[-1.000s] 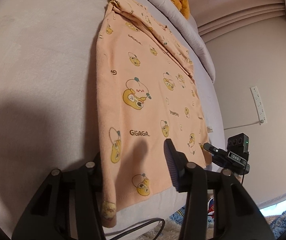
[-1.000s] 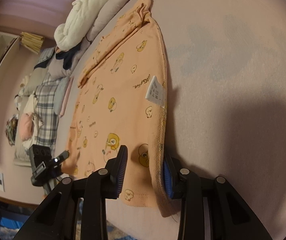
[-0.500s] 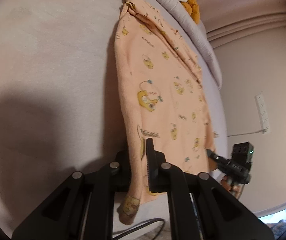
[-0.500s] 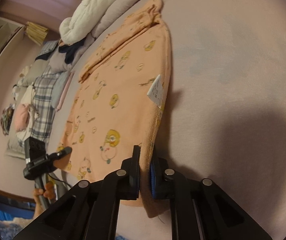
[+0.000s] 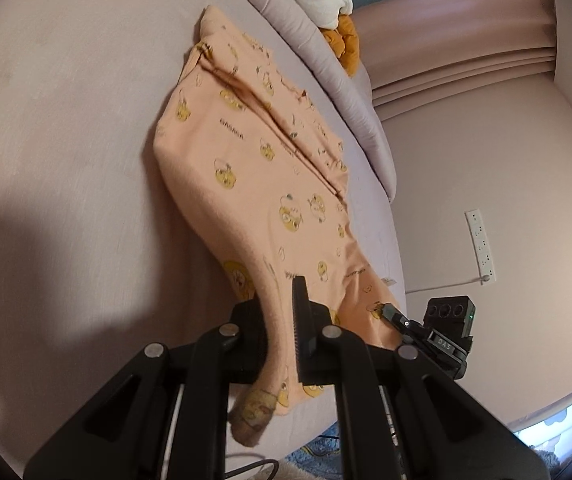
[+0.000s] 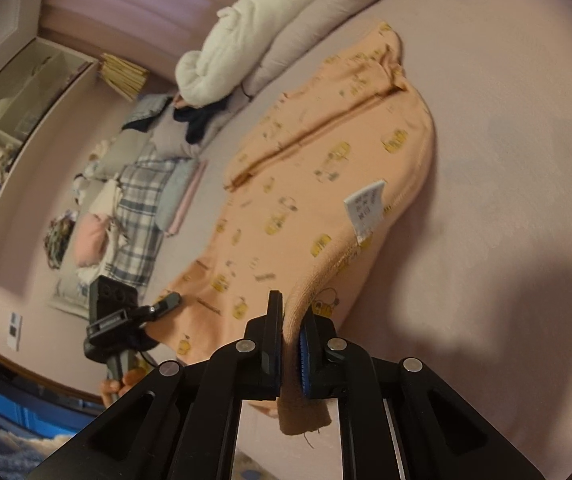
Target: Fold small clothes
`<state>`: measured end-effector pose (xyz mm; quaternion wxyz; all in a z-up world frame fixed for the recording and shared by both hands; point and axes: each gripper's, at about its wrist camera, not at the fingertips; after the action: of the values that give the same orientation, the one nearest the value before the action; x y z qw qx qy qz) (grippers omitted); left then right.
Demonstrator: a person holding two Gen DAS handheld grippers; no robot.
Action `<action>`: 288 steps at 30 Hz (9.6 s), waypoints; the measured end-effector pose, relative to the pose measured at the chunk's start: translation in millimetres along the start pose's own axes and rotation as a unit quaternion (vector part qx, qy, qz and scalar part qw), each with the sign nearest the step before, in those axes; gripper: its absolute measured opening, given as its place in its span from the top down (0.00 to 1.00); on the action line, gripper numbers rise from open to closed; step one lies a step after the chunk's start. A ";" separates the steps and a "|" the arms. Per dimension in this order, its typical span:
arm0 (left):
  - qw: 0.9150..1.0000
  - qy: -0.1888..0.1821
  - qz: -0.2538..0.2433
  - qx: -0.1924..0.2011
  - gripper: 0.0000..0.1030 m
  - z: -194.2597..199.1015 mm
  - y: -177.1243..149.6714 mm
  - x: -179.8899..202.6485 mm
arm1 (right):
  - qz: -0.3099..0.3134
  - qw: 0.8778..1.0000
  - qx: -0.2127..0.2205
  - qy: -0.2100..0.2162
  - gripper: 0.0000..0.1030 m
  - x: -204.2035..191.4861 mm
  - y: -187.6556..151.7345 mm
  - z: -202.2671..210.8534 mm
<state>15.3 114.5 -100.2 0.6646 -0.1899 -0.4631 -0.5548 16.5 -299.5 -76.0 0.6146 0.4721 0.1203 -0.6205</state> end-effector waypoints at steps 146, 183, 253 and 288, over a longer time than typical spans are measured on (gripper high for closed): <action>0.985 0.167 -0.006 0.047 0.88 -155.4 289.9 -17.3 | 0.181 0.968 -0.096 -0.142 0.78 -7.3 213.0 -149.3; 0.973 0.191 -0.031 0.126 0.63 -116.3 321.0 -5.8 | 0.205 0.950 0.046 -0.232 0.77 -31.3 247.2 -184.9; 0.960 0.153 -0.207 -0.111 0.81 -237.8 157.7 103.3 | -0.222 0.964 -0.010 0.144 0.36 90.9 214.3 -149.5; 0.967 0.139 -0.184 -0.110 0.71 -223.0 136.5 95.0 | -0.131 0.982 0.069 -0.121 0.74 117.6 235.9 -65.2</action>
<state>226.1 -67.1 -97.3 0.5837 -0.0940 -0.3288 -0.7365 275.3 -379.1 -94.8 0.5042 0.4153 0.0629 -0.7545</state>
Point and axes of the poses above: each gripper's, at about its wrist camera, not at the fingertips, and z roughly against the way its jaws point, x to its right, y to its top, and after that the axes turned 2 degrees about -x, right-handed
